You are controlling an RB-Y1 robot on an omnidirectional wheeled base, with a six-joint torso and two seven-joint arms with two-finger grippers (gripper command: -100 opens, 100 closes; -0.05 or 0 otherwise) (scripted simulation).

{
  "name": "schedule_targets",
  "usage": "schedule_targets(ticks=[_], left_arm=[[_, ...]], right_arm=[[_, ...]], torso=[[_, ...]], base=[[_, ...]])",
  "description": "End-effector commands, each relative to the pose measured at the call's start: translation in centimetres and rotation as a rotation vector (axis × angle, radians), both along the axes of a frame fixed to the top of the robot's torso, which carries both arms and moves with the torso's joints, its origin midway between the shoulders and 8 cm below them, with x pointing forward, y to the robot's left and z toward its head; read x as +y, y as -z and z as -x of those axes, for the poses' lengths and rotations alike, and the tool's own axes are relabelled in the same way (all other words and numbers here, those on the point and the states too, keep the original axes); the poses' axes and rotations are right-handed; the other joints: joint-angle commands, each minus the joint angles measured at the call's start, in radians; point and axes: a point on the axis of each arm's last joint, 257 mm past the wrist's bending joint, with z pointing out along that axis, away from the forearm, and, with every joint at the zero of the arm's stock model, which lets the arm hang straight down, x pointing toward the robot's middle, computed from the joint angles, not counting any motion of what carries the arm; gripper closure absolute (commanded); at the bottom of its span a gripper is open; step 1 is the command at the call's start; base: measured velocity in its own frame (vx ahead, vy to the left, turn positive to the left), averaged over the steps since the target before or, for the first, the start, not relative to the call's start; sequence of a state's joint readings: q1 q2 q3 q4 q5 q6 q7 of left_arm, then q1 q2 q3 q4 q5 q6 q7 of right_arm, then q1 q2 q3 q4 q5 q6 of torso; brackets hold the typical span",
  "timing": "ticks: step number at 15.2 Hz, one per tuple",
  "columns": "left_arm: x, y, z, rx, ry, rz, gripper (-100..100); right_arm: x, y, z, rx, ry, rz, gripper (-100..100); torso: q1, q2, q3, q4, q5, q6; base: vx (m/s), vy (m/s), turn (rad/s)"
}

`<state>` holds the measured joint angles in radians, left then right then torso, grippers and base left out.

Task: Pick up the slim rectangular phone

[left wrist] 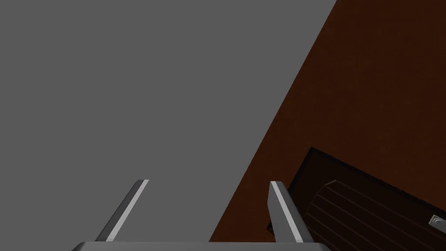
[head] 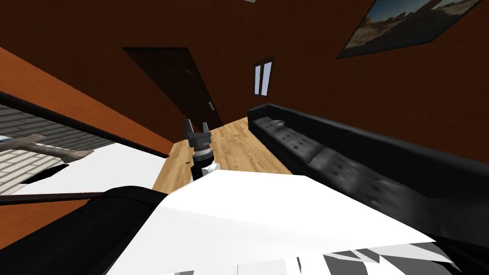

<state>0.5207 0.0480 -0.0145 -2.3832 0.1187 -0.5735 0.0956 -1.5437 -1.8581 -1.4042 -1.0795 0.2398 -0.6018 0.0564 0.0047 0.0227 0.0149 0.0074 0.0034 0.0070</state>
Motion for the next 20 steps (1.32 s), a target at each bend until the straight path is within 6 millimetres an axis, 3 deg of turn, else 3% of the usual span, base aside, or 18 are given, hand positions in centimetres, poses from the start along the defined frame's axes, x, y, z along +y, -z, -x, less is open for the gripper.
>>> schedule_targets(ticks=[1,3,4,5,6,9,10,11,13,14,15,16,18,20], left_arm=[[0.0,0.0,0.0,0.000,0.000,0.000,0],[0.0,0.0,0.0,0.000,0.000,0.000,0],[0.0,0.0,0.0,0.000,0.000,0.000,0],[0.0,0.0,0.0,0.000,0.000,0.000,0],[0.0,0.0,0.0,0.000,0.000,0.000,0],[0.0,0.0,0.0,0.000,0.000,0.000,0],[0.0,0.0,0.0,0.000,0.000,0.000,0],[0.0,0.0,0.0,0.000,0.000,0.000,0],[0.0,0.0,0.0,0.000,0.000,0.000,0],[0.0,0.0,0.0,0.000,0.000,0.000,0],[0.0,0.0,0.0,0.000,0.000,0.000,0],[0.0,0.0,0.0,0.000,0.000,0.000,0],[0.0,0.0,0.0,0.000,0.000,0.000,0],[0.0,0.0,0.0,0.000,0.000,0.000,0]], right_arm=[[-1.5,4.7,2.5,-0.102,-0.026,-0.018,-100],[-1.7,7.1,3.4,-0.150,-0.031,-0.019,-100],[-1.7,7.1,3.4,-0.150,-0.031,-0.019,-100],[-2.8,11.5,4.8,-0.236,-0.052,-0.031,-100],[-3.0,13.1,5.4,-0.265,-0.058,-0.031,-100],[-3.3,13.8,5.4,-0.280,-0.063,-0.032,-100],[-4.2,18.6,6.3,-0.371,-0.083,-0.040,-100],[-4.7,20.0,6.3,-0.397,-0.093,-0.039,-100],[-4.9,20.5,6.3,-0.405,-0.096,-0.039,-100],[-6.1,25.0,6.3,-0.490,-0.123,-0.043,-100],[-6.3,26.9,6.3,-0.526,-0.130,-0.042,-100],[-6.3,26.9,6.3,-0.526,-0.130,-0.042,-100],[-7.5,32.4,5.7,-0.630,-0.158,-0.040,-100],[-7.7,32.9,5.5,-0.640,-0.162,-0.040,-100]], torso=[[0.000,0.000,0.000,0.000,0.000,0.000],[-0.002,0.000,0.000,0.000,0.000,0.000],[-0.001,0.000,0.000,0.000,0.000,0.000],[0.001,0.001,0.000,0.000,0.000,0.000],[0.000,0.001,0.001,0.000,0.000,0.000],[0.001,0.001,0.000,0.000,0.001,0.000],[0.003,0.001,0.000,0.000,0.001,-0.002],[0.002,0.000,0.000,0.000,0.001,-0.001],[0.001,0.000,0.000,0.000,0.000,0.000],[0.002,0.000,0.000,0.000,0.001,-0.001],[0.002,0.001,0.001,0.000,0.001,0.000],[0.001,0.001,0.001,0.000,0.001,0.000],[0.000,0.001,0.001,0.000,0.000,0.000],[0.001,0.001,0.000,0.000,0.001,0.000]], base=[[-0.003,-0.062,-0.523],[0.013,-0.072,-0.508],[0.008,-0.037,-0.523],[0.005,-0.052,-0.542],[0.009,-0.065,-0.512],[0.010,-0.038,-0.430],[0.011,-0.045,-0.404],[0.022,-0.070,-0.502],[0.018,-0.044,-0.431],[0.010,-0.055,-0.404],[0.017,-0.074,-0.557],[0.020,-0.056,-0.565],[0.032,-0.078,-0.520],[0.021,-0.040,-0.461]])
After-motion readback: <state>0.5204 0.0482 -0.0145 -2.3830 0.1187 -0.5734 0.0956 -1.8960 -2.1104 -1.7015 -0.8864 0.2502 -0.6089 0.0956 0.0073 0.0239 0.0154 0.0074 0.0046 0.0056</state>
